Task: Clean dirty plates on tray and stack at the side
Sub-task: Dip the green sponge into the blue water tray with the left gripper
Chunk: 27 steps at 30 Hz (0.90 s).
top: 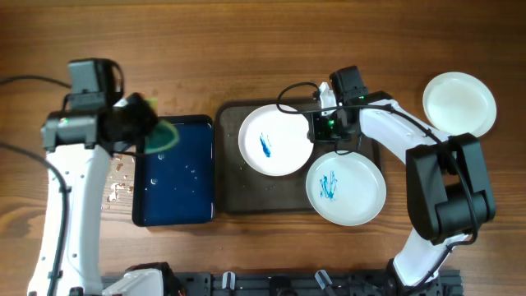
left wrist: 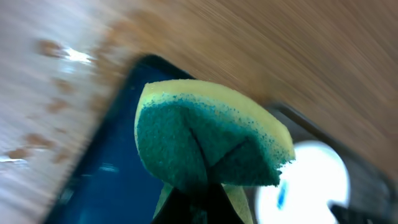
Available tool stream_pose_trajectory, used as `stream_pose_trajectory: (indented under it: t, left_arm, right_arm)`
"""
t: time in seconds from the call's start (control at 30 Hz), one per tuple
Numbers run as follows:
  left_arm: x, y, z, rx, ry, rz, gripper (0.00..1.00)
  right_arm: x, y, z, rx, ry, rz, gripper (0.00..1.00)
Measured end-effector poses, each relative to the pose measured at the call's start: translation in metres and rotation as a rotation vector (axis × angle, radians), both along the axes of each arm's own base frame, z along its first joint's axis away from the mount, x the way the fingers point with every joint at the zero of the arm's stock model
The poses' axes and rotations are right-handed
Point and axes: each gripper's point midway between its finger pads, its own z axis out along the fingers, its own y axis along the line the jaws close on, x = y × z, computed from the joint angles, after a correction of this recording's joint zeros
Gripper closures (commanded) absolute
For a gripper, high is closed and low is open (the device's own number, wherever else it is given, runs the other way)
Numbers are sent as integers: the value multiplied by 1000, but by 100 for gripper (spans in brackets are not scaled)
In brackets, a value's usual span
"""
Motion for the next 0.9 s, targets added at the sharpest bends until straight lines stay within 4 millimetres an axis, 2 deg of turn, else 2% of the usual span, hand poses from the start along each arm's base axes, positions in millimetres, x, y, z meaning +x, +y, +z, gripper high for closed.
stream_pose_trajectory:
  t: [0.1,0.17,0.23,0.3,0.43,0.5,0.57,0.7,0.9]
  left_arm:
    - [0,-30,-11,-43,45,-97,96]
    - [-5,-45,-26,-59,116,-142,96]
    - [-6,-52,-42,-65,176,-163,96]
    - [-8,-56,-66,-58,249,-175,96]
    - [-16,-52,-109,-24,354,-168,96]
    - [-21,-45,-137,13,401,-155,96]
    - [-22,-42,-150,31,405,-148,96]
    - [-25,-35,-163,64,409,-130,96]
    - [-19,-29,-165,102,389,-109,96]
  right_arm:
    - [0,0,0,0,2,-3,95]
    - [0,0,0,1,3,-4,95]
    - [0,0,0,1,4,-6,95]
    - [-1,0,0,-1,9,-7,96]
    - [-4,-1,-1,-4,21,-7,95]
    - [-5,-1,-1,-6,26,-6,95]
    - [-6,-2,-2,-7,29,-5,95]
    - [-8,-2,-2,-10,38,-2,96]
    - [-10,-3,-3,-12,42,5,95]
